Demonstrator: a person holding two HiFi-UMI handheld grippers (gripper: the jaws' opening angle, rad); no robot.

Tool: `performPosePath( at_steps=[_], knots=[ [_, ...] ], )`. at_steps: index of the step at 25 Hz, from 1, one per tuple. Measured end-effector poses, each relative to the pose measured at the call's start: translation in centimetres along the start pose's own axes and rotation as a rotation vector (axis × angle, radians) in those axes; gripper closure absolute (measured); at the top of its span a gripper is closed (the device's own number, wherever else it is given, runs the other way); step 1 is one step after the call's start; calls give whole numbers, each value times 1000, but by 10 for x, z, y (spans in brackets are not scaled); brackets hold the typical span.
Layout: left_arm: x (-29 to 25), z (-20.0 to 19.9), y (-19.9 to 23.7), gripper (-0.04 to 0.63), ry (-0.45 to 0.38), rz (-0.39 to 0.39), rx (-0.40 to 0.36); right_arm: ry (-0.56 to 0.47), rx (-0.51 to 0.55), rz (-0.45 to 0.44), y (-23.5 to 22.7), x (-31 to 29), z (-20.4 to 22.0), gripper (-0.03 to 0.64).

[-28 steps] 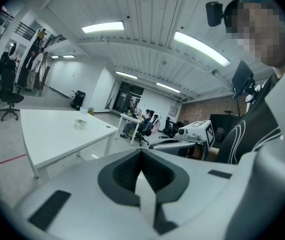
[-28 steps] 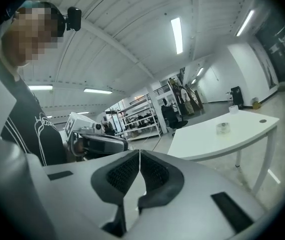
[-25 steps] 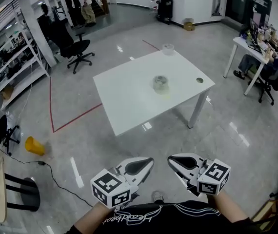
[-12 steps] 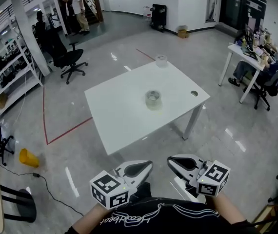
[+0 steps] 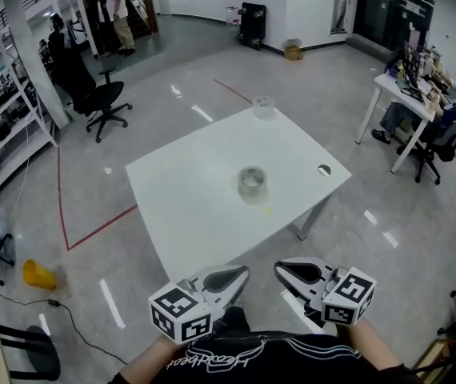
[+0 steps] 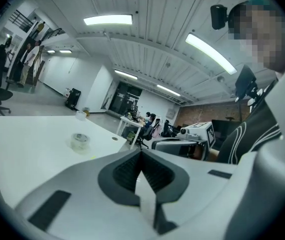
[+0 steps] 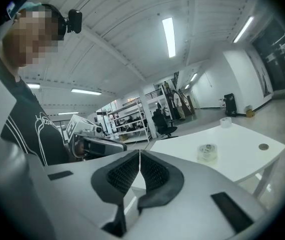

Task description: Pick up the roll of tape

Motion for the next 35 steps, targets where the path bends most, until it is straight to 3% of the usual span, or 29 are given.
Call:
performPosePath(
  at_steps=[12,25,33,35],
  knots=[
    [-38,-30,129,592,50,40,88,60,-57,59,-77,-99,-14,603],
    [-56,-40,185,592,98,64,127,82,-48,86,-124,-142,-18,603],
    [-59,-37,211,592,105,53,176,213,99,153,-150,-174,-15,600],
    [-61,-36,217,592,106,53,187,242,114,139,-159,-184,-8,558]
  ],
)
Point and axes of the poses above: the fingertips, and each gripper's own axes: x backward along the fingers, y to its left, z out of its underside, the point moved 10 cm from there along x, backward along the fingers, and after that the axes turned 5 degrees about z, right-handed, at the moved point
